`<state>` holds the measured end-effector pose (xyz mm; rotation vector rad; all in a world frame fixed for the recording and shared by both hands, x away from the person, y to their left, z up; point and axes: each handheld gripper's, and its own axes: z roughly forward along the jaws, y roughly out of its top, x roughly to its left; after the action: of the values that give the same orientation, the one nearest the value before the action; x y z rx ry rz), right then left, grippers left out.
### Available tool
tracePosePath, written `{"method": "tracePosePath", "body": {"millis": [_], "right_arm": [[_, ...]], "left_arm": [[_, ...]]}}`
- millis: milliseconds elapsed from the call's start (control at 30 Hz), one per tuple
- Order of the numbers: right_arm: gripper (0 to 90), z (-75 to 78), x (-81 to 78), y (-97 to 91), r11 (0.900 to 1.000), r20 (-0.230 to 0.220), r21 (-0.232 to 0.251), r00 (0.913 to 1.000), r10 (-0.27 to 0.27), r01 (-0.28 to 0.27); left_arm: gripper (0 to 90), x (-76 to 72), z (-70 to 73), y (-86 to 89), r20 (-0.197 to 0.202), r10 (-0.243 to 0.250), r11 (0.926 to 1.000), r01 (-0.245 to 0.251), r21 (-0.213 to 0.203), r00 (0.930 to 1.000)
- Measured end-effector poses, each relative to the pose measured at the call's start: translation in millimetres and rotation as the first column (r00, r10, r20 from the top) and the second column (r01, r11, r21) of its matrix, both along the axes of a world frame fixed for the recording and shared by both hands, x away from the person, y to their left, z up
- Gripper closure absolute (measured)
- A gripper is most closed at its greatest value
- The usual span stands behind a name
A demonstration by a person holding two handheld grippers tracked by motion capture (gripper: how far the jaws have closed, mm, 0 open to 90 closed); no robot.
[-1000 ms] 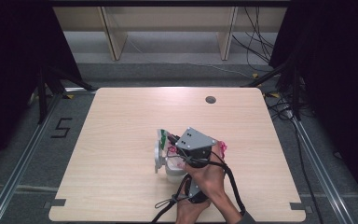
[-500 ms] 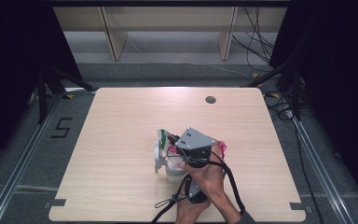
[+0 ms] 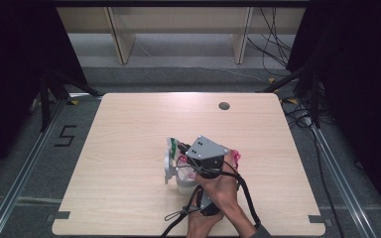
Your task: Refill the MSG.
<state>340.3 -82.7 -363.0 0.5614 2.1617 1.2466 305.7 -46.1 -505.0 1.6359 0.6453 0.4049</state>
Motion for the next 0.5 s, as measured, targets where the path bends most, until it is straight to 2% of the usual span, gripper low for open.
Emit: {"method": "tracePosePath", "body": {"millis": [33, 167, 200, 300, 333, 367, 433, 500], "right_arm": [[89.7, -0.9, 0.5, 0.5, 1.0, 0.008, -0.003, 1.0, 0.004, -0.004], [89.7, 0.7, -0.5, -0.4, 1.0, 0.004, 0.009, 1.0, 0.0, 0.0], [89.7, 0.6, -1.1, -0.1, 0.9999, -0.001, 0.011, 1.0, -0.002, 0.002], [89.7, 0.2, 0.3, -0.4, 1.0, 0.004, 0.004, 1.0, 0.004, -0.004], [89.7, 0.4, -1.0, -0.5, 0.9999, -0.015, 0.016, 0.9999, -0.003, 0.003], [89.7, 1.0, -1.2, -0.7, 0.9998, -0.013, 0.018, 0.9999, 0.0, 0.0], [89.7, 0.9, -1.1, -0.1, 1.0, 0.005, 0.008, 1.0, 0.0, 0.0], [89.7, -0.2, -0.6, 0.9, 1.0, 0.001, 0.0, 1.0, 0.004, -0.004]], "left_arm": [[75.5, -0.1, 0.2, -0.6, -0.007, -0.003, 0.9999, 0.003, -0.014, 1.0], [75.5, -1.1, 1.3, -0.7, -0.003, 0.006, 0.9999, -0.006, -0.014, 1.0], [75.5, -0.5, 0.7, -0.1, 0.002, 0.007, 1.0, -0.007, -0.002, 1.0], [75.5, -0.5, 0.5, -0.3, 0.002, -0.006, 1.0, 0.006, -0.004, 1.0], [75.4, -1.1, 1.3, -0.5, -0.002, -0.004, 0.9999, 0.004, -0.012, 1.0], [75.5, -1.1, 1.5, -0.5, -0.002, 0.003, 0.9999, -0.003, -0.015, 1.0], [75.5, -0.3, 0.6, -0.1, -0.002, 0.006, 1.0, -0.006, -0.007, 1.0], [75.3, -0.3, 0.6, 0.0, -0.002, -0.008, 0.9999, 0.008, -0.008, 1.0]]}}
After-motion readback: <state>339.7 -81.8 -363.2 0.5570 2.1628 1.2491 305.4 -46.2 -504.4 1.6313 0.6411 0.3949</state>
